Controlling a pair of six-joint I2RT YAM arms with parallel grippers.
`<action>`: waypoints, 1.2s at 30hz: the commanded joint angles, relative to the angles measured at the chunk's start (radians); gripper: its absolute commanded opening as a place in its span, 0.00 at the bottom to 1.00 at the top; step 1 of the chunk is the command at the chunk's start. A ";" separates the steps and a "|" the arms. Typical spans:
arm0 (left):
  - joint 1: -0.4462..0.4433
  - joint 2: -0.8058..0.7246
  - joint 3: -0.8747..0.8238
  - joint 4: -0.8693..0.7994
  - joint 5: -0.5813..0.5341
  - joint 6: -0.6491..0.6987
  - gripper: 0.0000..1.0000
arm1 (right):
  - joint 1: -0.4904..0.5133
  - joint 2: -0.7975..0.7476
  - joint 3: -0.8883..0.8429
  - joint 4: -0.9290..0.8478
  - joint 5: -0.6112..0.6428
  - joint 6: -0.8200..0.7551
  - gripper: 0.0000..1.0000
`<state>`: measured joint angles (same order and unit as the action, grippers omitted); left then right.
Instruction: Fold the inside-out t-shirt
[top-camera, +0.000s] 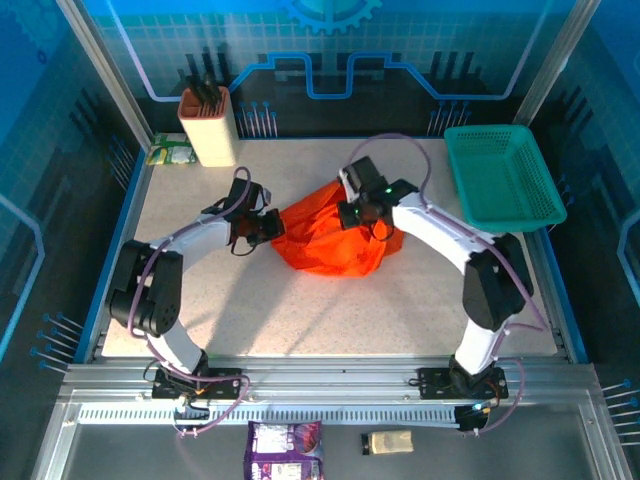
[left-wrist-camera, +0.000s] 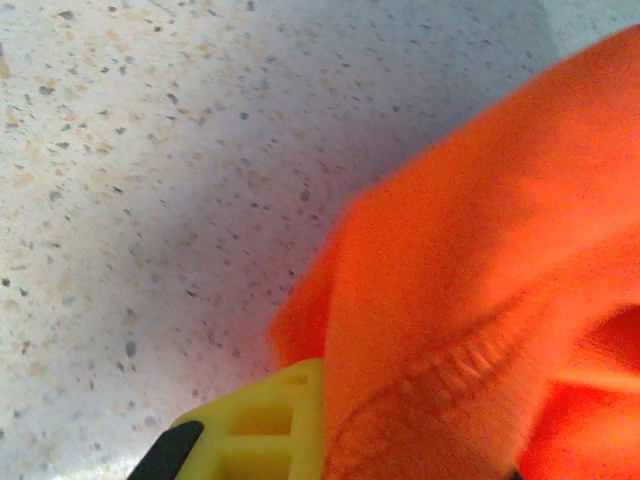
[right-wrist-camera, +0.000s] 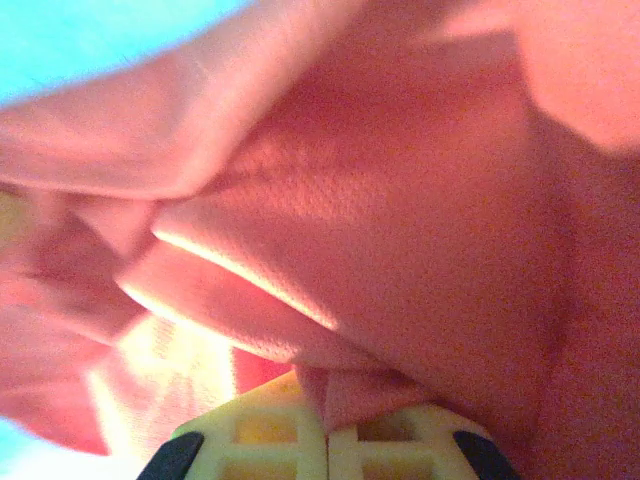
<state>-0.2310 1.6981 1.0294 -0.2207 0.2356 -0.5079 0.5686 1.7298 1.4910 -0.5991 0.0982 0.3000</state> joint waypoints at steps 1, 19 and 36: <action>0.033 0.061 -0.010 0.063 0.034 -0.040 0.00 | -0.016 -0.134 0.058 -0.113 -0.094 -0.062 0.00; 0.022 -0.130 0.108 -0.236 -0.059 0.069 0.43 | -0.030 -0.247 -0.190 -0.097 -0.144 0.067 0.50; -0.444 0.063 0.312 -0.328 -0.077 -0.043 0.49 | -0.088 -0.123 -0.380 0.053 -0.105 0.101 0.36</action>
<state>-0.6556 1.7275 1.3365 -0.5011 0.1715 -0.5144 0.4984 1.6096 1.1118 -0.6270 0.0376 0.3893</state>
